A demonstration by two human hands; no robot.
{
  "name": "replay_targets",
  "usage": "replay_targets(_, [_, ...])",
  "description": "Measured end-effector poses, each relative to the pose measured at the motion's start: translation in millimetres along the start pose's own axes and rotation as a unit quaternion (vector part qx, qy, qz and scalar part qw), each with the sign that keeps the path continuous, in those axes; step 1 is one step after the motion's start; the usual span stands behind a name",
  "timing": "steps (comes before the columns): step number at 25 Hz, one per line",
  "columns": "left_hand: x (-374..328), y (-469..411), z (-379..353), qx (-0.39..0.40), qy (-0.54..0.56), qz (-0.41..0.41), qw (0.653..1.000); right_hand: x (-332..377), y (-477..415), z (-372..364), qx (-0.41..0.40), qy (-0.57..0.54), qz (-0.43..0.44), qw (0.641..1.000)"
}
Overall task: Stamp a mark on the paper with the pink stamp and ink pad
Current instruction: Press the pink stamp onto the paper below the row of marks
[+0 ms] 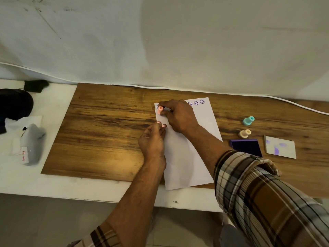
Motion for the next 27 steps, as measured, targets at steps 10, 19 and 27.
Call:
replay_targets(10, [1, -2, 3, 0.002, -0.005, -0.008, 1.0, -5, -2, -6, -0.003, 0.011, -0.023, 1.0])
replay_targets(19, [2, -2, 1, 0.003, 0.001, -0.006, 1.0, -7, 5, 1, -0.032, -0.107, -0.07, 0.991])
replay_targets(27, [-5, 2, -1, 0.048, -0.011, 0.011, 0.999, -23, 109, 52, -0.201, -0.597, -0.297, 0.717])
Point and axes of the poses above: each hand's wrist, its own y-axis away from the middle knuckle, its own z-axis out of the back of the hand, x = y × z, the point moved 3 cm from there along -y, towards the middle knuckle, and after that the axes turned 4 degrees about x, right-handed, at the moved point
